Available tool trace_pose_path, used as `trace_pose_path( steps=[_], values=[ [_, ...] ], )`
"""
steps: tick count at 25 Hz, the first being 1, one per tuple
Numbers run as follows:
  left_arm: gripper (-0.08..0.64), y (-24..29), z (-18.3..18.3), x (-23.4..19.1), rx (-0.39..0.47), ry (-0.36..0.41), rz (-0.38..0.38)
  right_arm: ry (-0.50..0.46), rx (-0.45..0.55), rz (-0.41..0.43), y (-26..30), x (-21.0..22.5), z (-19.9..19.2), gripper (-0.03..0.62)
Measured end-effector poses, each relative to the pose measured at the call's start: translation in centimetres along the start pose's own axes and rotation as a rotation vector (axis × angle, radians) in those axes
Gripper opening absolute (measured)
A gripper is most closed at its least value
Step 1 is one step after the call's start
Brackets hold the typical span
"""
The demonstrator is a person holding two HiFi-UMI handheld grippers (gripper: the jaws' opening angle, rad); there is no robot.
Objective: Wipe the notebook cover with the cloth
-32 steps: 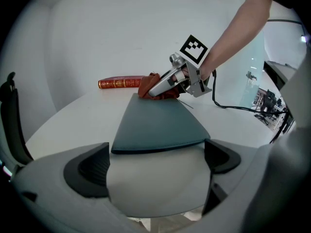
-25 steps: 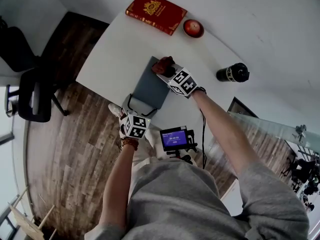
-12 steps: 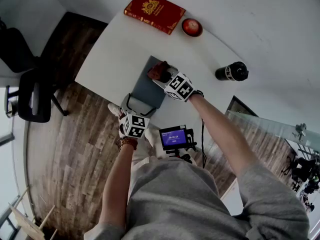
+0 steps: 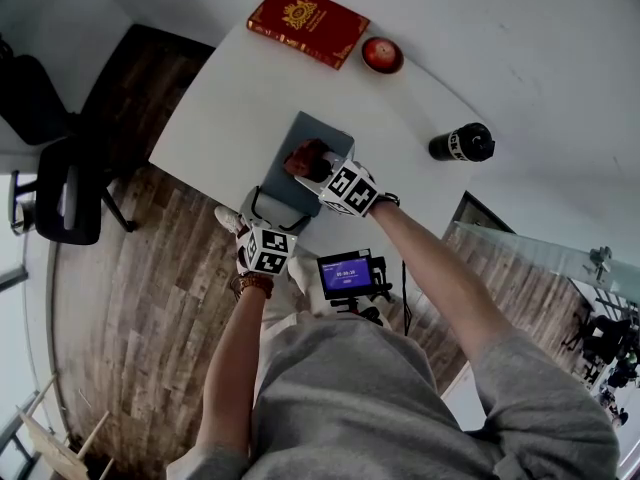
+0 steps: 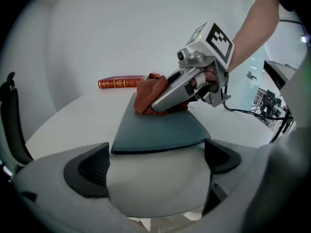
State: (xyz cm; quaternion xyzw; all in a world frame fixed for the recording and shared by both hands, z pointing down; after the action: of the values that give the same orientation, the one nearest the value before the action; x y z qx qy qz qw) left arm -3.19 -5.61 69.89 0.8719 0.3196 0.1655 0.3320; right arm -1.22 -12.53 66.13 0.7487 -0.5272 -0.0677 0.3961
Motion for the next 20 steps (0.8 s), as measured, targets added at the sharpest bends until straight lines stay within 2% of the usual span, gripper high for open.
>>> trace_pose_path(
  steps=[7,20],
  values=[
    [0.601,0.0,0.0,0.0,0.000,0.001,0.001,-0.063,-0.031,0.066,0.3,-2.2,-0.7,0.084],
    [0.602,0.0,-0.1,0.0,-0.004,0.001,0.002,-0.102,-0.074,0.147,0.7,-5.7,-1.7,0.084]
  ],
)
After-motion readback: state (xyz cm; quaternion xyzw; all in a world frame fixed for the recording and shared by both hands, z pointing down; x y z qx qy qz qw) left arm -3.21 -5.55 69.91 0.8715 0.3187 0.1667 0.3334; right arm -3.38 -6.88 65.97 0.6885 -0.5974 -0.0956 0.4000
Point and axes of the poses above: the fingertips, and each gripper's own axes: y forward along the fingers, x to its right, z out of its top, the point moved 1 cm from there along -y, backward along the fingers, and after that the axes turned 12 degrees about y, right-handed, at the moved point
